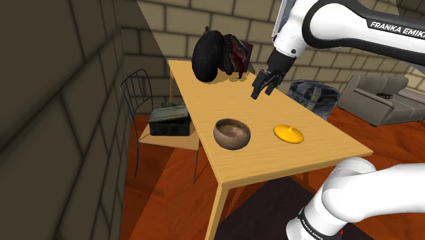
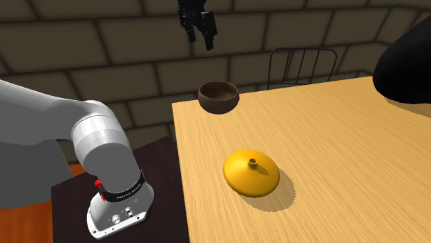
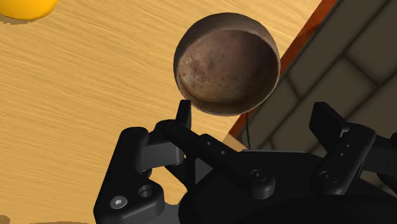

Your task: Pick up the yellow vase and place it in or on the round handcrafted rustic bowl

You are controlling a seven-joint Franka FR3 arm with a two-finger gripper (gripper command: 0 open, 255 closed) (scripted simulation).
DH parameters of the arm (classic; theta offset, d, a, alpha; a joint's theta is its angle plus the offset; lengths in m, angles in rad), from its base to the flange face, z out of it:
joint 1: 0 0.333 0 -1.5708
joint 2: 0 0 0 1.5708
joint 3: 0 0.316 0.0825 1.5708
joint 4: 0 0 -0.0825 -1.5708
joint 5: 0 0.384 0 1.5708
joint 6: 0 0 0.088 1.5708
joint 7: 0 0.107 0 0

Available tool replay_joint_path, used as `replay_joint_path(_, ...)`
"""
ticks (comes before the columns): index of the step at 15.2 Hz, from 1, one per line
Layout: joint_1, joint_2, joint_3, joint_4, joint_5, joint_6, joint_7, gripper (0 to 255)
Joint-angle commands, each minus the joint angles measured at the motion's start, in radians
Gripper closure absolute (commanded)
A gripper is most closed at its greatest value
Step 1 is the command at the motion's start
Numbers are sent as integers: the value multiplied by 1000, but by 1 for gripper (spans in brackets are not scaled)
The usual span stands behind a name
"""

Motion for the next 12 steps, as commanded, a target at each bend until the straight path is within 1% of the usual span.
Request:
replay_joint_path(1, 0, 0, 0, 0, 0, 0, 0, 0)
replay_joint_path(6, -33, -45, -80, -110, -59, 37, -90, 0)
replay_joint_path(12, -86, -70, -183, -213, -144, 89, -201, 0)
